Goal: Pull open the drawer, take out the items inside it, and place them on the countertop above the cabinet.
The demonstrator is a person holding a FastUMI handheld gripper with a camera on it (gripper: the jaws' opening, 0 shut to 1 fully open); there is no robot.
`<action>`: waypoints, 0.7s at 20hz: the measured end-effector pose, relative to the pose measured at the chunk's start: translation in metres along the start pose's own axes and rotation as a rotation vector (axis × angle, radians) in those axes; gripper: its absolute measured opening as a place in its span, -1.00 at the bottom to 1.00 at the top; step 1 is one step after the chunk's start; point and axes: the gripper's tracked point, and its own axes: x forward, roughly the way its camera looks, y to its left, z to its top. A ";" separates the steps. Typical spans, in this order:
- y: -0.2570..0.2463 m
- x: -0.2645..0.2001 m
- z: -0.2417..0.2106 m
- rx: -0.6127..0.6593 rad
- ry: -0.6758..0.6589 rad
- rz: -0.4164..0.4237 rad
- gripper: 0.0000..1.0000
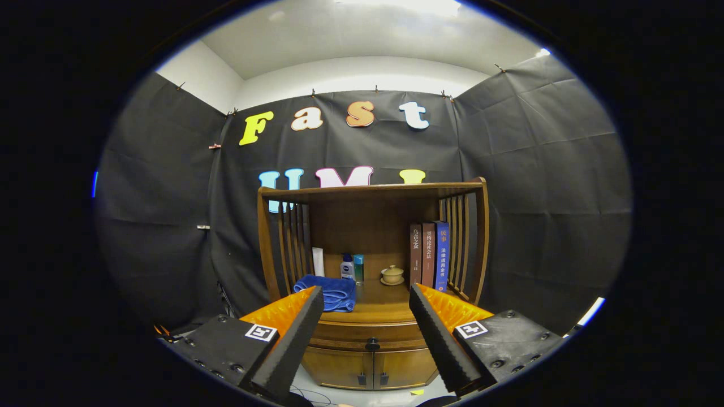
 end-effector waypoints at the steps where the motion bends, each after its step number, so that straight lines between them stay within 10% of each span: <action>1: -0.001 -0.001 0.000 0.001 -0.001 0.000 0.97; 14: -0.001 0.002 -0.011 0.002 0.011 -0.003 0.97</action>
